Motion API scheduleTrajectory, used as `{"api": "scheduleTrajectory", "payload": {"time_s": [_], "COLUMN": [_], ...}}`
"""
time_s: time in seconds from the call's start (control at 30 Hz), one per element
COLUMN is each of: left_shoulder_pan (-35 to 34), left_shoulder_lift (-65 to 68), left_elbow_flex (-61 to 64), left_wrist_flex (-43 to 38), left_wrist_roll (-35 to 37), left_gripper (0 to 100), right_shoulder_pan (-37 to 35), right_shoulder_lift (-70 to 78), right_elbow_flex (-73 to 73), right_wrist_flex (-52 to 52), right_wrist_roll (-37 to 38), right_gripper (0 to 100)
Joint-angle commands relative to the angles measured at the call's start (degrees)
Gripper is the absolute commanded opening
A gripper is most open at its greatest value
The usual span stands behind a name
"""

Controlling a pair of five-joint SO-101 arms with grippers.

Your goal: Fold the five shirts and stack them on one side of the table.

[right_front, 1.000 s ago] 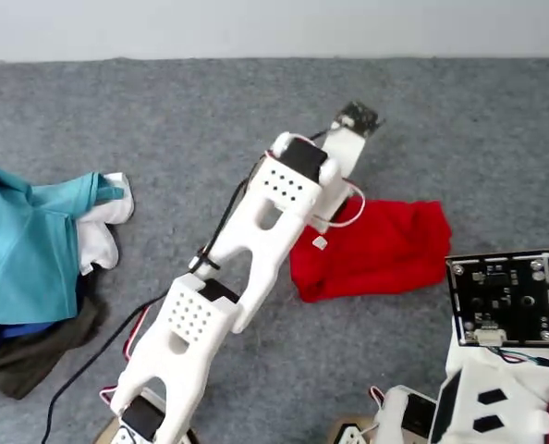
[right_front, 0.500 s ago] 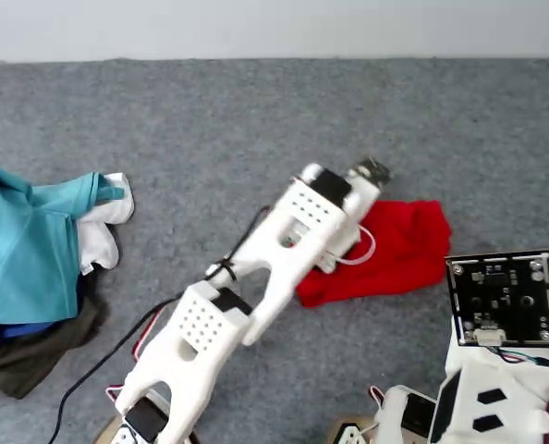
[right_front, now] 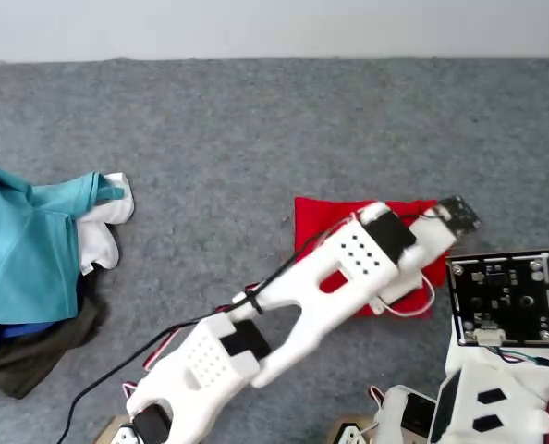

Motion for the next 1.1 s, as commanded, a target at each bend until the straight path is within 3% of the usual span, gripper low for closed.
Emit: {"api": "scheduleTrajectory", "payload": {"time_s": [0.0, 0.3, 0.57, 0.7, 0.83, 0.93, 1.07], "left_shoulder_pan": [-5.71, -22.59, -31.91, -36.31, -42.64, -47.21, -54.33], "left_shoulder_lift": [-4.48, -25.85, -52.40, -61.01, -65.49, -66.55, -68.22], "left_elbow_flex": [-0.92, 2.86, 25.89, 34.68, 37.32, 37.32, 37.32], "left_wrist_flex": [1.41, 1.41, 1.32, 1.14, 1.14, 1.14, 1.23], "left_wrist_roll": [-0.35, -0.26, -0.97, -7.82, -13.63, -14.15, -14.51], "left_gripper": [1, 1, 1, 1, 2, 2, 2], "right_shoulder_pan": [0.66, 0.31, -4.18, -8.75, -13.32, -15.25, -16.31], "right_shoulder_lift": [-0.04, 6.02, 19.82, 28.35, 37.41, 42.68, 48.92], "right_elbow_flex": [-1.23, 12.84, 22.33, 22.51, 22.42, 22.33, 19.08], "right_wrist_flex": [2.07, 1.45, -4.26, -8.57, -12.53, -16.84, -20.88], "right_wrist_roll": [-0.44, -0.97, -5.27, -8.79, -13.27, -17.58, -18.90], "right_gripper": [1.5, 1.5, 1.5, 2.0, 13.2, 22.0, 21.1]}}
